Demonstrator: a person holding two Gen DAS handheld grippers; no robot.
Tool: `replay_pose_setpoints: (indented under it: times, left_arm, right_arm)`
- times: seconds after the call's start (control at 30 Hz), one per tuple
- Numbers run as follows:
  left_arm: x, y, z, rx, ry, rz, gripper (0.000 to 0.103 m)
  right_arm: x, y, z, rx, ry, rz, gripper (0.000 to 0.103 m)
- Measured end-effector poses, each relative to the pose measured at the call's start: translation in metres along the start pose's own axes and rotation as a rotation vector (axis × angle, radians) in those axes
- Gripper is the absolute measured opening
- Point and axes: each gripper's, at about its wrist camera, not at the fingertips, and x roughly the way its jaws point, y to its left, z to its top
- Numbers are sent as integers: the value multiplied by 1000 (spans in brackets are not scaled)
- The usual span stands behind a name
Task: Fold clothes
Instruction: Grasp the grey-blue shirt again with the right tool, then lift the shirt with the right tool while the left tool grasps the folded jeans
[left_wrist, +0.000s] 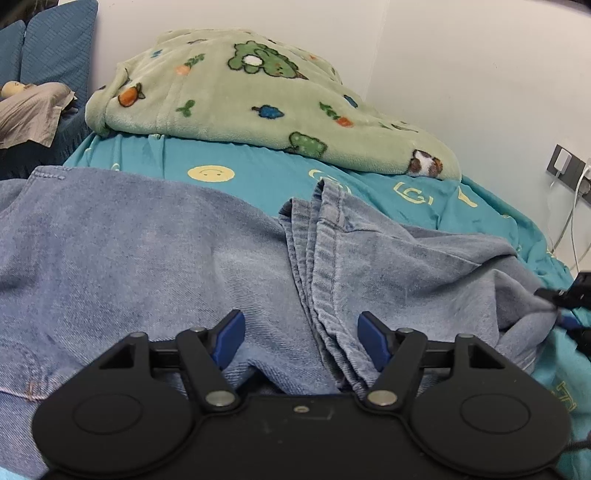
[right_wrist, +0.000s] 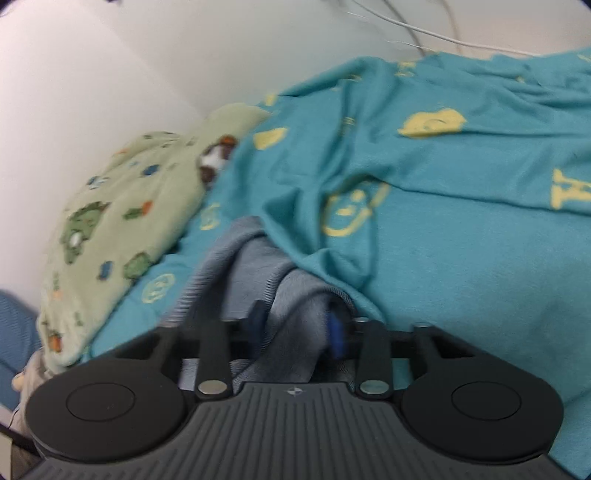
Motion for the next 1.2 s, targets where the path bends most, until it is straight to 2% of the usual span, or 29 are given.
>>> replay_pose_setpoints:
  times: [0.07,0.13,0.33,0.4,0.53,0.67,0.97,1.2]
  left_arm:
    - [-1,-1,1,-3,0,-1,64]
    - [-1,-1,1,-7,0,0,64]
    - [-6,1,5,-38,-10,-11,64]
    - [-9,3,7,-58,-15,-17,63]
    - [-25,10,17,-96,-33,13,63]
    - [-42,22,23,-69,10,77,63]
    - [-103,93,51,-92,-15,217,63]
    - [-175,191,41,-213,-106,333,64]
  right_arm:
    - [-12,15,2,-54,-30,40,19]
    - [-25,35,4,-115,-69,120,13]
    - [-60,85,4,-304,-171,329,11]
    - [-63,90,7,-303,-189,372,11]
    - [-64,97,18,-316,-232,397,9]
    - [-73,123,14,-403,-258,442,9]
    - [-112,215,-49,-582,-309,615,10]
    - [-119,284,-128,-735,-303,761,9]
